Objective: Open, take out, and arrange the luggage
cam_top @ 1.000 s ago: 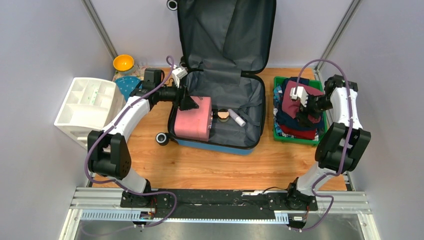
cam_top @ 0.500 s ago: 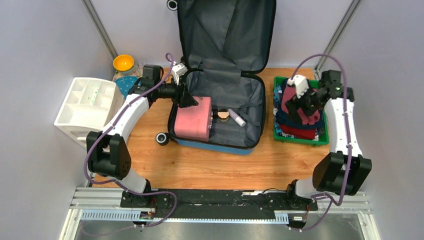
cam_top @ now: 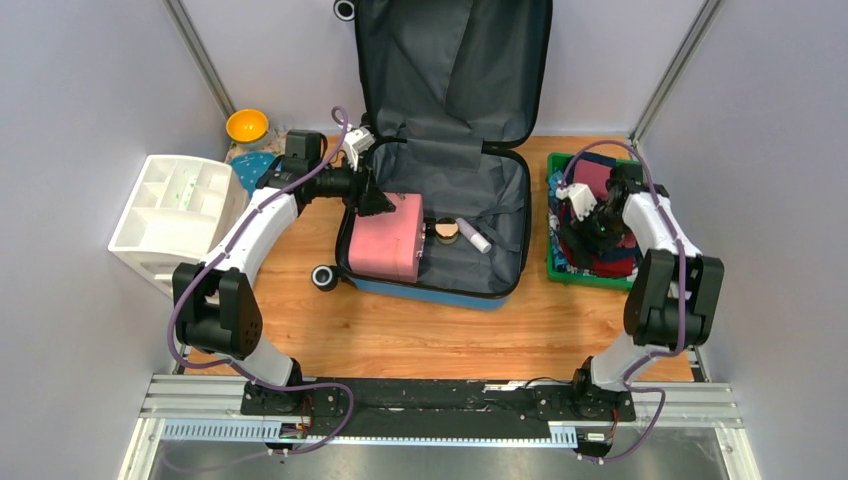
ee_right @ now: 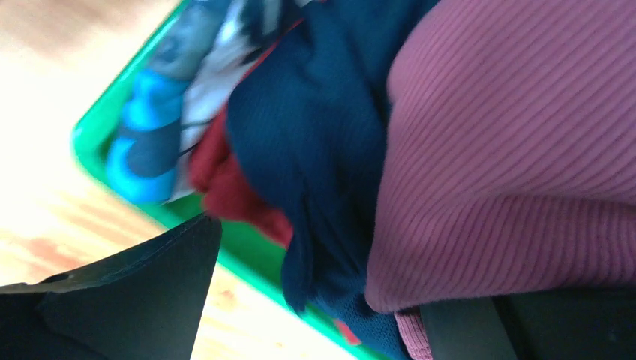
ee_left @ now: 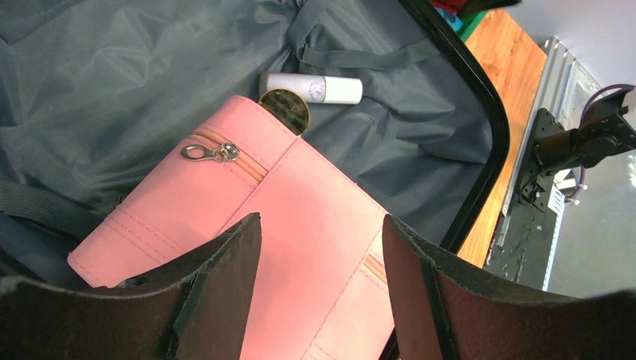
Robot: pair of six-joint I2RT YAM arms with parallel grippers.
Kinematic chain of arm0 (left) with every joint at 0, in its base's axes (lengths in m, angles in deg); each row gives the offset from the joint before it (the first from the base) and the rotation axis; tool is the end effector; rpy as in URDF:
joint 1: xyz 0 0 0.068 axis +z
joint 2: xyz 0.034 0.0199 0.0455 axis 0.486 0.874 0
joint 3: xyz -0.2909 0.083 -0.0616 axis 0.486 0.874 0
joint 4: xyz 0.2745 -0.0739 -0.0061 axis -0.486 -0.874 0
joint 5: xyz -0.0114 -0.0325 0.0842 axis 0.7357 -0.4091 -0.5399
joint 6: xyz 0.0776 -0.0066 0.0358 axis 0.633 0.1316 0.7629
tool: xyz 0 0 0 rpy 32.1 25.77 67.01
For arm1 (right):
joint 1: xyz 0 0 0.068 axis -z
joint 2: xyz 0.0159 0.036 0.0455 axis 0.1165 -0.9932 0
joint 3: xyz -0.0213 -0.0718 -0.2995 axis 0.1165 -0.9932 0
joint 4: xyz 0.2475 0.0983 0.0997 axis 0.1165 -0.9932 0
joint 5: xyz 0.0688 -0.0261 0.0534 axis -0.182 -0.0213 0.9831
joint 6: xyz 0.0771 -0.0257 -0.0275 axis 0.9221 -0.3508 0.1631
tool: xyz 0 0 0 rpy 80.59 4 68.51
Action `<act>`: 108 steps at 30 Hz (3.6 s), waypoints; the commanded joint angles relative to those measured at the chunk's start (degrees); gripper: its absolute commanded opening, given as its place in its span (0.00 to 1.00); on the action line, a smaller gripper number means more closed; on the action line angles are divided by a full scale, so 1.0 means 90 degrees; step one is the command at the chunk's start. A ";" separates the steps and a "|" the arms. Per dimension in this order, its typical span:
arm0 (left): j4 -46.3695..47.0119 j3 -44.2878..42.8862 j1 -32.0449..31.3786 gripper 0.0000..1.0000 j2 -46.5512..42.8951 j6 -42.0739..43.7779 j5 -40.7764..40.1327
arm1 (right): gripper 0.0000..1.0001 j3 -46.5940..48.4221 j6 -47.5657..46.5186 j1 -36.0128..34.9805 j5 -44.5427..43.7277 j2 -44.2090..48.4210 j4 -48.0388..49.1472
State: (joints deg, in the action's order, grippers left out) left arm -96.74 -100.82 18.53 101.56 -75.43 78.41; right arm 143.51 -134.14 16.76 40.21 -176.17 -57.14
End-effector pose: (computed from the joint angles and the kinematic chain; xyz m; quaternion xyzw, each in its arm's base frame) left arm 0.3679 -0.1302 0.3281 0.3019 0.7752 -0.4232 0.3589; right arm 0.3253 -0.0405 0.2144 -0.3723 0.9164 0.0480 0.1387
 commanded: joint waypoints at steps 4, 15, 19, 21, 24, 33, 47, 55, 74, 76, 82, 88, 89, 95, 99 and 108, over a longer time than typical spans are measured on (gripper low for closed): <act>-0.0048 -0.0435 0.0039 0.69 0.0017 0.0061 0.0013 | 0.98 0.1778 0.0066 0.0297 -0.0496 -0.1724 0.1377; -0.0321 -0.0572 0.0039 0.69 0.0154 0.0187 -0.0162 | 0.98 0.4306 -0.0248 0.0561 -0.0750 -0.3880 0.1407; -0.0672 -0.0807 0.0049 0.69 0.0232 0.0431 -0.0279 | 0.98 0.5002 -0.0198 0.0649 -0.0760 -0.4099 0.1358; -0.0722 -0.0778 0.0097 0.69 0.0174 0.0481 -0.0260 | 0.98 0.4837 -0.0198 0.0669 -0.0663 -0.3720 0.1309; -0.0683 -0.0642 0.0175 0.70 0.0067 0.0461 -0.0260 | 0.98 0.4349 0.0006 0.0659 -0.0400 -0.2814 0.1231; -0.0674 -0.0213 0.0332 0.71 -0.0255 0.0374 -0.0661 | 0.96 0.4270 0.2464 0.0347 0.1347 -0.0418 0.0059; -0.0458 0.0248 0.0381 0.65 -0.0461 -0.0096 -0.0046 | 0.87 0.1459 0.8481 -0.2397 0.4560 -0.0522 0.3358; -0.0594 0.0355 0.0254 0.61 -0.0452 0.0138 0.0199 | 0.96 -0.0134 1.0561 -0.3138 0.5051 -0.1128 0.7636; -0.0946 0.0228 0.0185 0.44 -0.0080 0.0412 -0.0172 | 0.28 -0.0252 1.0865 -0.3784 0.3790 -0.2174 0.7177; -0.0976 0.0228 0.0176 0.44 -0.0061 0.0451 -0.0202 | 0.28 -0.0320 1.0895 -0.3872 0.3752 -0.2262 0.7363; -0.1005 0.0228 0.0166 0.44 -0.0031 0.0471 -0.0241 | 0.27 -0.0320 1.1188 -0.3960 0.3683 -0.2593 0.7870; -0.1025 0.0257 0.0166 0.44 -0.0041 0.0471 -0.0299 | 0.27 -0.0408 1.1646 -0.3999 0.3810 -0.2809 0.8437; -0.1025 0.0267 0.0166 0.44 -0.0041 0.0471 -0.0309 | 0.26 -0.0476 1.1744 -0.3999 0.3839 -0.2828 0.8564; -0.1025 0.0286 0.0156 0.44 -0.0031 0.0461 -0.0329 | 0.26 -0.0623 1.2379 -0.4019 0.4113 -0.2965 0.9325; -0.0985 0.0355 0.0166 0.44 -0.0041 0.0451 -0.0348 | 0.25 -0.0672 1.2702 -0.4019 0.4162 -0.3082 0.9853; -0.0986 0.0345 0.0166 0.43 0.0027 0.0442 -0.0660 | 0.02 -0.0711 1.1961 -0.3950 0.3685 -0.2400 0.8810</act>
State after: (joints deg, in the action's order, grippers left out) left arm -105.96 -97.52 20.17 101.39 -72.83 74.74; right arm 137.45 -22.30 -18.74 76.38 -202.94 24.21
